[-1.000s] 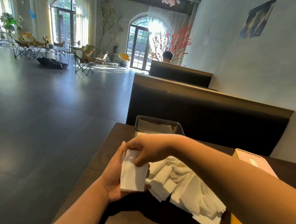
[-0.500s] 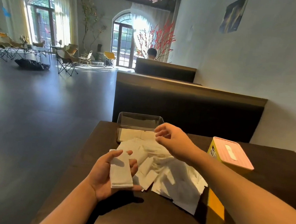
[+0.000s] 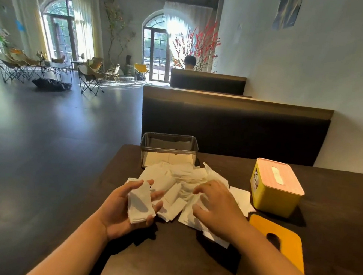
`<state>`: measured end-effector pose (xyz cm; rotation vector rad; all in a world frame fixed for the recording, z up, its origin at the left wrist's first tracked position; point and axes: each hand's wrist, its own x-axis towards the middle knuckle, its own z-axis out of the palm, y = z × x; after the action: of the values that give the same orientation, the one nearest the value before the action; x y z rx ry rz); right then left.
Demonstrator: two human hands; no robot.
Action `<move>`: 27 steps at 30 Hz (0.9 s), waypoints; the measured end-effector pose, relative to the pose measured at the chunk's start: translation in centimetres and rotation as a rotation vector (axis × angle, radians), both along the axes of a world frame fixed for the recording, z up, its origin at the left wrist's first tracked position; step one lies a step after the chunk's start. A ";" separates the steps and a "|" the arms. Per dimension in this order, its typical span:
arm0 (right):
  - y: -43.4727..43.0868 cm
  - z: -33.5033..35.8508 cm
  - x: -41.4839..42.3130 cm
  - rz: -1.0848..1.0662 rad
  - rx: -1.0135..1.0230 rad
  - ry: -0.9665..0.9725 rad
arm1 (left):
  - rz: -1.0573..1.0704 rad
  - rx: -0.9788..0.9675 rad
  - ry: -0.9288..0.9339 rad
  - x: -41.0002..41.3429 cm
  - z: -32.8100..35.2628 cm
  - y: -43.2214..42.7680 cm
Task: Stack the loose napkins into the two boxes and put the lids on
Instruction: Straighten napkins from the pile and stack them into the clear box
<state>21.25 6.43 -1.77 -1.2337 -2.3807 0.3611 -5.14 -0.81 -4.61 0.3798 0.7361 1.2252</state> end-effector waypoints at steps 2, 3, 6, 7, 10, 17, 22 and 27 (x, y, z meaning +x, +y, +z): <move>-0.4 -0.5 -1.1 0.053 0.096 -0.204 | 0.009 0.013 0.011 0.0 -0.1 -0.3; -0.4 -0.7 -1.8 0.068 0.106 -0.281 | 0.014 0.012 0.018 -0.1 -0.2 -0.4; -0.8 -1.1 -3.5 0.117 0.156 -0.428 | 0.035 0.011 0.015 -0.1 -0.3 -0.7; -0.8 -1.2 -4.1 0.129 0.168 -0.464 | 0.041 0.009 0.007 -0.1 -0.2 -0.6; -0.2 -1.4 -5.3 0.135 0.196 -0.517 | 0.052 0.023 -0.057 -0.7 -0.2 -0.4; 0.8 -3.5 -5.6 0.137 0.348 -0.428 | 0.228 -0.018 -0.149 -1.9 -0.7 0.9; 0.7 -4.2 -5.9 0.166 0.365 -0.362 | 0.284 -0.034 -0.100 -2.4 -1.2 1.8; -0.2 -4.1 -6.2 0.275 0.373 -0.340 | 0.299 -0.022 -0.088 -3.0 -1.2 1.8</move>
<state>15.08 6.19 -5.87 -0.8512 -2.7479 -0.2285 -8.09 0.97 -5.85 0.2000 0.7471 1.5034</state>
